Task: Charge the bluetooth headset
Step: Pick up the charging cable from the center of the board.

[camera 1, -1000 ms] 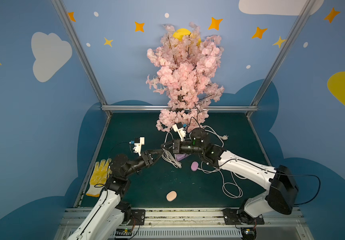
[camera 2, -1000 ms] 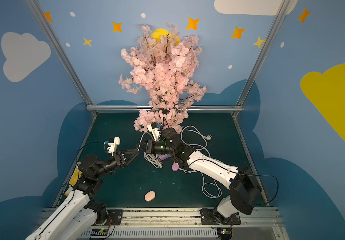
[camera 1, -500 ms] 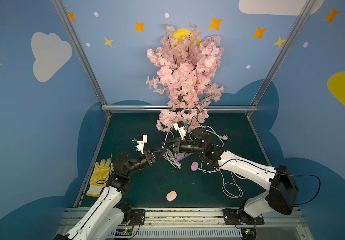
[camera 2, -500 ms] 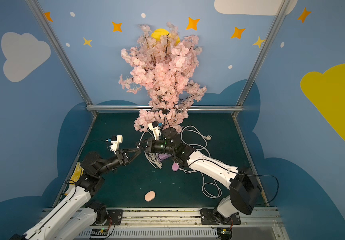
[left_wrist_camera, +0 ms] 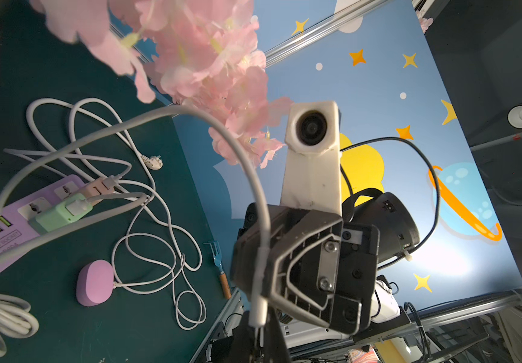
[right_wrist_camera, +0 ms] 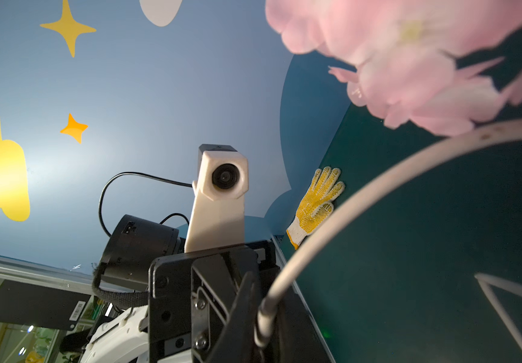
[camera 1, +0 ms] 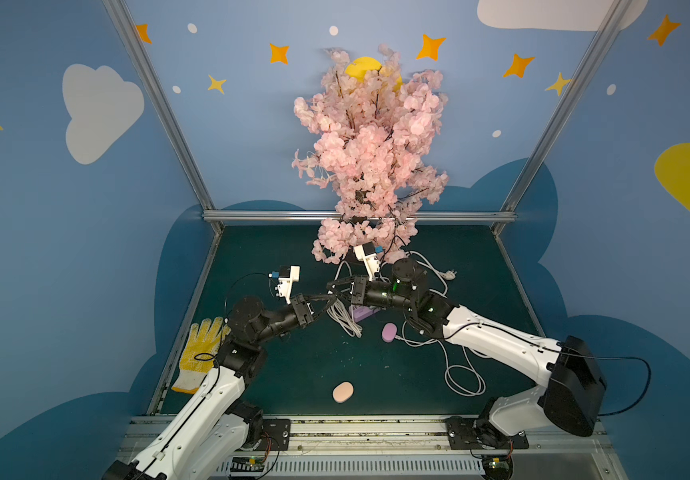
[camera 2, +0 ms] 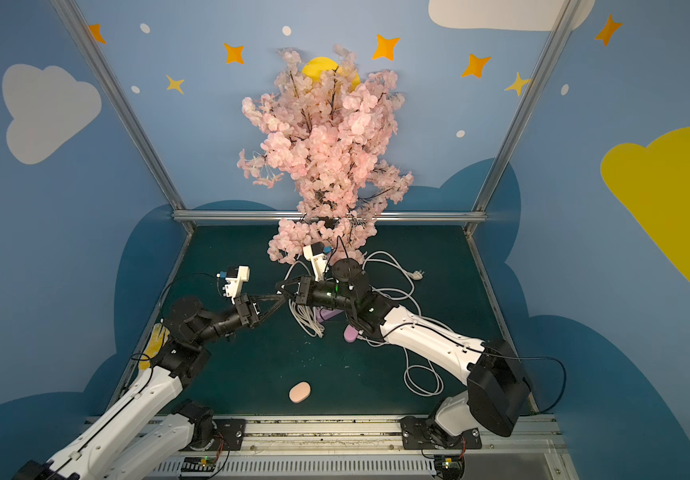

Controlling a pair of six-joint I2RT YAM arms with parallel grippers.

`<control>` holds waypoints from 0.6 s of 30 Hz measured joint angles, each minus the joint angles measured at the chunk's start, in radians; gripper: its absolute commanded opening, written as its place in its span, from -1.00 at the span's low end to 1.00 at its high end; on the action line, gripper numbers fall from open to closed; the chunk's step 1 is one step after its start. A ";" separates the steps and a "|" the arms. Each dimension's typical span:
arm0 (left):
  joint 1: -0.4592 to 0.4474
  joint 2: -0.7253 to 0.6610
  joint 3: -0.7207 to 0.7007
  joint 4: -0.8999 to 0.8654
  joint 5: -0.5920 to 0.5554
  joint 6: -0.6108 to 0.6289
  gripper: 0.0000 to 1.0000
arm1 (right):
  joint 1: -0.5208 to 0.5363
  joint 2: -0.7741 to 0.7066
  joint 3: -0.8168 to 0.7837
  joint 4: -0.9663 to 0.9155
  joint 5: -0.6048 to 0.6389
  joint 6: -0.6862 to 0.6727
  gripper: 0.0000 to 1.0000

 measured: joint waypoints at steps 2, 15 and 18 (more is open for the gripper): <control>0.002 0.001 0.011 -0.019 0.002 0.009 -0.94 | -0.002 -0.026 -0.029 0.002 0.008 -0.010 -0.13; 0.003 0.071 0.089 -0.106 0.142 0.074 -0.93 | -0.049 -0.082 0.006 -0.097 -0.093 -0.109 -0.15; 0.003 0.071 0.122 -0.142 0.179 0.099 -0.94 | -0.059 -0.082 0.006 -0.105 -0.128 -0.111 -0.23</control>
